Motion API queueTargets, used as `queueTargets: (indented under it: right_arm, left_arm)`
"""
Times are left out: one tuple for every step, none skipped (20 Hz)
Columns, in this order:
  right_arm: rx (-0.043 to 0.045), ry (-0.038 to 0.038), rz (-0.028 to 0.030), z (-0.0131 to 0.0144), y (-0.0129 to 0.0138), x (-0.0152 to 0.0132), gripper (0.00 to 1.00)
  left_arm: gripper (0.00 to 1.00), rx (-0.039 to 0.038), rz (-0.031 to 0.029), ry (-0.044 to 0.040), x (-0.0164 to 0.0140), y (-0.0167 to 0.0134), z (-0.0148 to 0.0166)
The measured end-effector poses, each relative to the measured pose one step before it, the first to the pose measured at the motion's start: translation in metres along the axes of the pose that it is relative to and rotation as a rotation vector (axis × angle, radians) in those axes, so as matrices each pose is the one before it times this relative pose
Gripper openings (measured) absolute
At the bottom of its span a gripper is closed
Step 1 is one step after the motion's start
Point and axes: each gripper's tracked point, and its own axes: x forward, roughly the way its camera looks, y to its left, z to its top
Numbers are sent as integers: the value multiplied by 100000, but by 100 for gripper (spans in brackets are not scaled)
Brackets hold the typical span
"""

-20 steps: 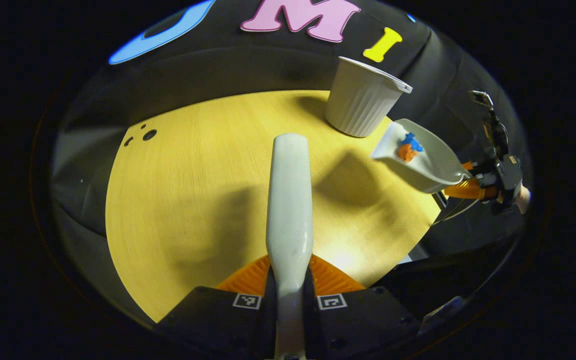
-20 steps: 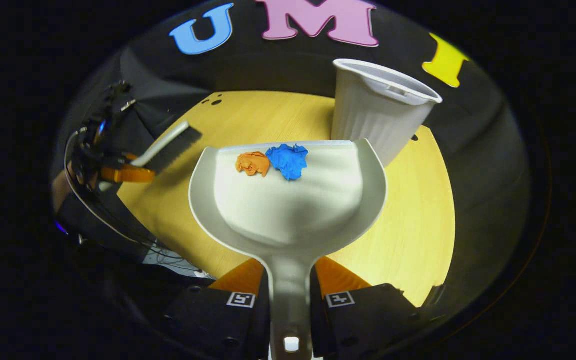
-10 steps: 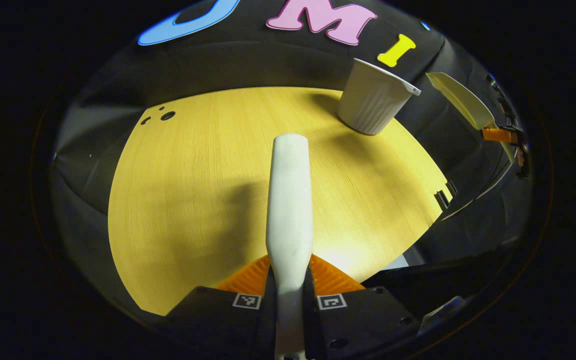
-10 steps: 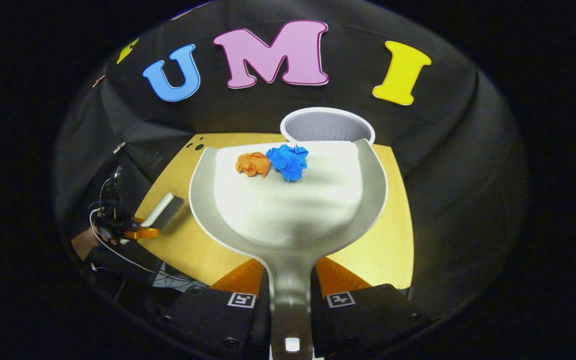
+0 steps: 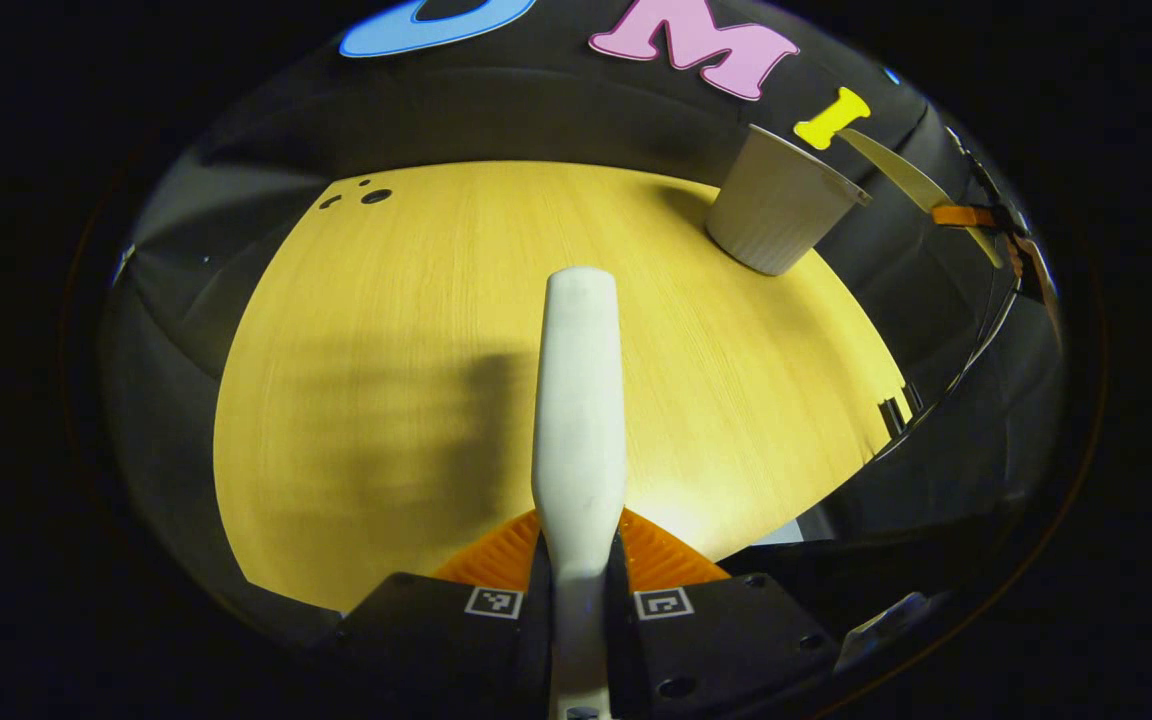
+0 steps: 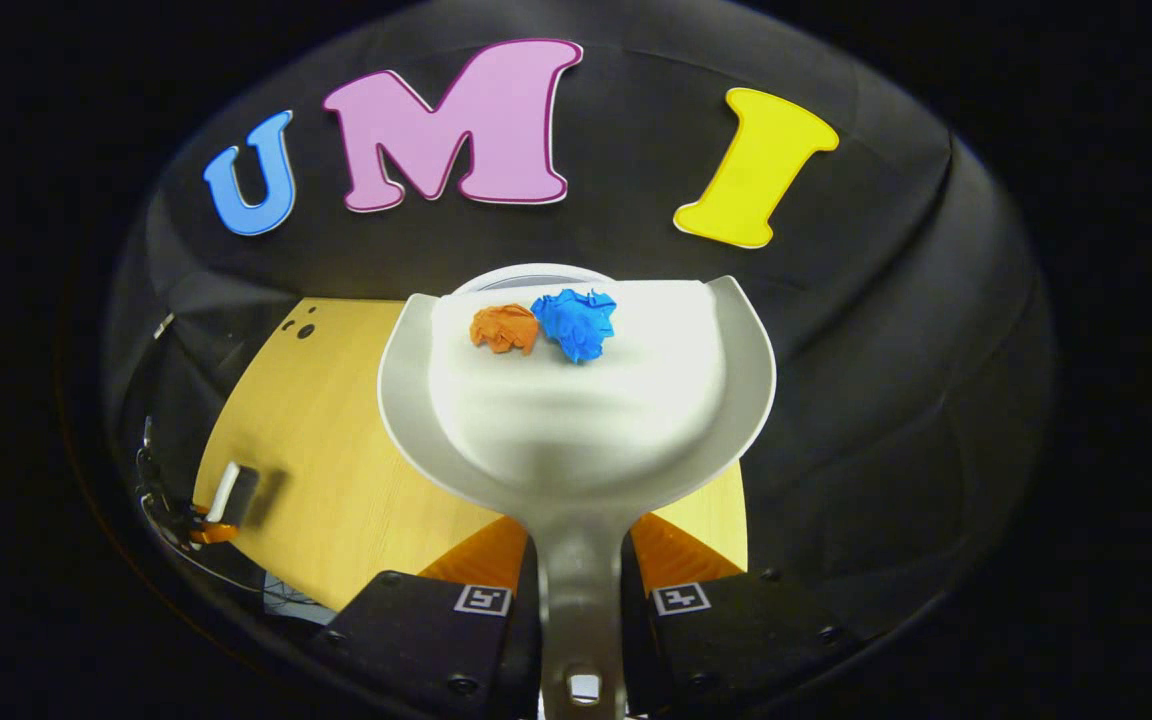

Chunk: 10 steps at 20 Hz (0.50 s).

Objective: Pick up the small broom and dustpan from the desktop, sweep the trash into the dustpan with the broom, and then empty the trash into the garbage bin.

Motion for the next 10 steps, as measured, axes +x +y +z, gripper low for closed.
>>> queueTargets:
  right_arm:
    - [300,106,-663,600,-126,638,36]
    - [359,-239,-802,613,-161,673,41]
    - [-265,-71,-728,581,-83,809,41]
    - [-1099,141,-890,380,-237,664,36]
    - [-1646,37,-1431,372,-242,716,36]
    - [-2358,-82,-2263,426,-470,820,36]
    - [-1894,-192,-1943,317,-349,629,36]
    - [-1167,-1124,-1982,323,-301,310,31]
    - [-464,-1113,-1151,531,-63,664,36]
    - [149,-512,-369,425,-7,499,36]
  left_arm:
    - [26,-1028,475,-417,-219,193,78]
    - [25,-755,582,-245,-176,330,46]
    - [26,-165,928,-606,-192,340,188]
    - [26,-74,1136,-807,-193,204,161]
    - [27,-342,917,-639,-208,278,253]
    - [26,-728,821,-756,-190,222,164]
    - [26,-789,596,-594,-152,121,179]
    - [26,-966,651,-490,63,24,40]
    - [26,-709,892,-79,-114,139,55]
    - [25,-300,1007,-35,-140,255,-195]
